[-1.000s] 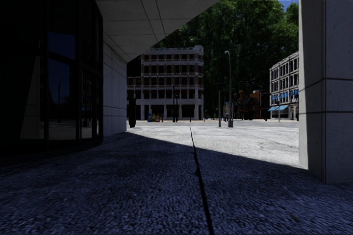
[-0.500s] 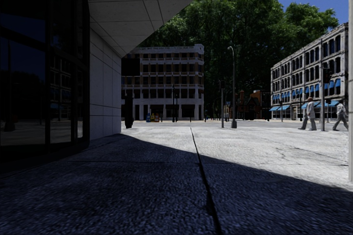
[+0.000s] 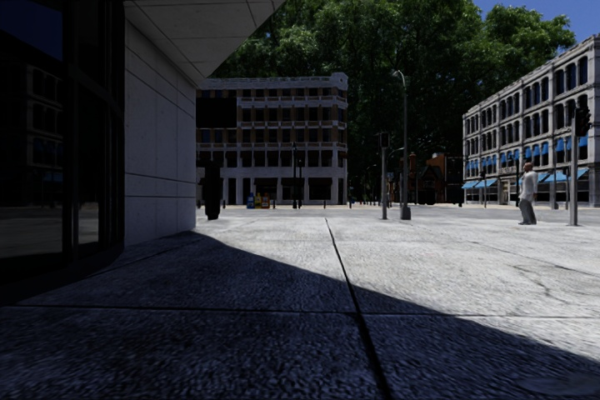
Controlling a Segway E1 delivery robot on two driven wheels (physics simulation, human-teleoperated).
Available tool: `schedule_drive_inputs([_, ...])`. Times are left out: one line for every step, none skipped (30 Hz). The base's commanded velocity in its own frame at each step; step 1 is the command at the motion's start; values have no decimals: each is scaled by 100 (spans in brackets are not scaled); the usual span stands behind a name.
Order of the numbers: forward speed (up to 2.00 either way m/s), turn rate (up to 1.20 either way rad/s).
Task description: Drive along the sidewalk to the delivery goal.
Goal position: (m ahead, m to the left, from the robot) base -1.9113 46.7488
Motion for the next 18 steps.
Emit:
schedule_drive_inputs([200,0])
schedule_drive_inputs([200,0])
schedule_drive_inputs([200,0])
schedule_drive_inputs([200,0])
schedule_drive_inputs([200,0])
schedule_drive_inputs([200,0])
schedule_drive_inputs([200,0])
schedule_drive_inputs([200,0])
schedule_drive_inputs([200,0])
schedule_drive_inputs([200,0])
schedule_drive_inputs([200,0])
schedule_drive_inputs([200,0])
schedule_drive_inputs([200,0])
schedule_drive_inputs([200,0])
schedule_drive_inputs([200,0])
schedule_drive_inputs([200,0])
schedule_drive_inputs([200,0])
schedule_drive_inputs([200,0])
